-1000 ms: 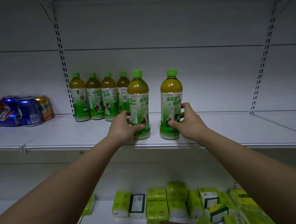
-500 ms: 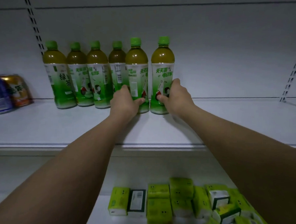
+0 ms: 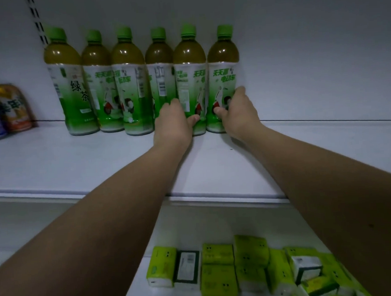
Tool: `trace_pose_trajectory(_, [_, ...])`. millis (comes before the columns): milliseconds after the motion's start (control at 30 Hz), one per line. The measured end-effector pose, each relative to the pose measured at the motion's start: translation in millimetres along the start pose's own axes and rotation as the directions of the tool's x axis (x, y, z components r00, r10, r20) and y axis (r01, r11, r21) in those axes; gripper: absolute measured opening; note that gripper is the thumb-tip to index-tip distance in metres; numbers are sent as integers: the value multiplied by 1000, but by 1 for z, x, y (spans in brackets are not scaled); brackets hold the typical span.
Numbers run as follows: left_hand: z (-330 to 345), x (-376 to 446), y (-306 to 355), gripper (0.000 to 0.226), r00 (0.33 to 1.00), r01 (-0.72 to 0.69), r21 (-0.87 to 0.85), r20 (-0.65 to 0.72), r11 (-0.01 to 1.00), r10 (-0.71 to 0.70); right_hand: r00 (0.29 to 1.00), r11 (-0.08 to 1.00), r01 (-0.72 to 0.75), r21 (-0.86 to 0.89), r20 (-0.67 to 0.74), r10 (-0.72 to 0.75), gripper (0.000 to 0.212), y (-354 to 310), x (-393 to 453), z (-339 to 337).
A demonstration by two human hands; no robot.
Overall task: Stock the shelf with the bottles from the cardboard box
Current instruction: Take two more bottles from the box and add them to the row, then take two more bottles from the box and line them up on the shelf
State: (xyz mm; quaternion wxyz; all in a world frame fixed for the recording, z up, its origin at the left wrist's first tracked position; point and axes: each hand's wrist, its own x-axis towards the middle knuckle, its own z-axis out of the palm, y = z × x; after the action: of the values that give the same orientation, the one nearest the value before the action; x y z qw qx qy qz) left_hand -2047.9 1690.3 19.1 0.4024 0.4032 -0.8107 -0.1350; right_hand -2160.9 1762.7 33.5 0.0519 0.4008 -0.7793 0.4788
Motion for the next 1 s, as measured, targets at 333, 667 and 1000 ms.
trace_pose_trajectory(333, [-34,-46,7,47,990,-81,232,129,969,52,894,953,40,-300,438,100,60,0,-60,-63])
trace_pose_trajectory(667, [-112,-107,60,56,917,-142,215,396,966,46,843,938,104,-331,530,94,25,-67,-127,-144])
trace_pose_trajectory(1000, [-113,-246,62,26,943,-101,-147,302,984,142,758,932,111,-344,636,145,32,-42,-237,-185])
